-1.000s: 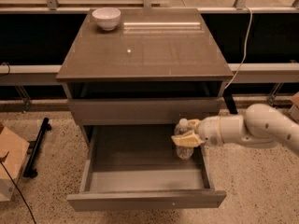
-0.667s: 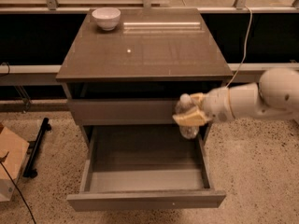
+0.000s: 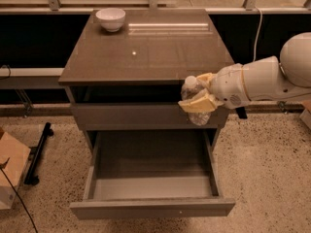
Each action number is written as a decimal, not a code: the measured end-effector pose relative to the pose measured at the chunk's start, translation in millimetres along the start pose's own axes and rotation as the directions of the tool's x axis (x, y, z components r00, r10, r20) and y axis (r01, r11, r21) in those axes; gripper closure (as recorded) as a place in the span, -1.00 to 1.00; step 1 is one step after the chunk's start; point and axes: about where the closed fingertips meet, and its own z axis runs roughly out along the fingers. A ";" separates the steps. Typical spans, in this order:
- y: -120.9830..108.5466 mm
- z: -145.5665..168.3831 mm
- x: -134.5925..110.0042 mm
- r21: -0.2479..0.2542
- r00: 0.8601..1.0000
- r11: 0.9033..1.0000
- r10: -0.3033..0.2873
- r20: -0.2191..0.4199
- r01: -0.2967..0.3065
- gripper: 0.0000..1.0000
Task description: Pick water bottle from middle drawer and place on counter
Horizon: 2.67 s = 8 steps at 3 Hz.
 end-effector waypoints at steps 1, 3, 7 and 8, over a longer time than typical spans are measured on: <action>0.2 2.8 1.0 0.016 1.000 1.000 -0.006 -0.024 0.006 1.00; -35.0 -18.0 -37.0 0.237 0.984 0.956 -0.152 -0.096 0.171 1.00; -130.0 2.3 -59.5 0.394 0.934 0.847 -0.318 -0.163 0.357 1.00; -148.7 34.1 -45.9 0.365 0.946 0.873 -0.303 -0.116 0.324 1.00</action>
Offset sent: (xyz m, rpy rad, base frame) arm 0.0354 -0.0108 0.0484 -0.0792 -0.2674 -0.1659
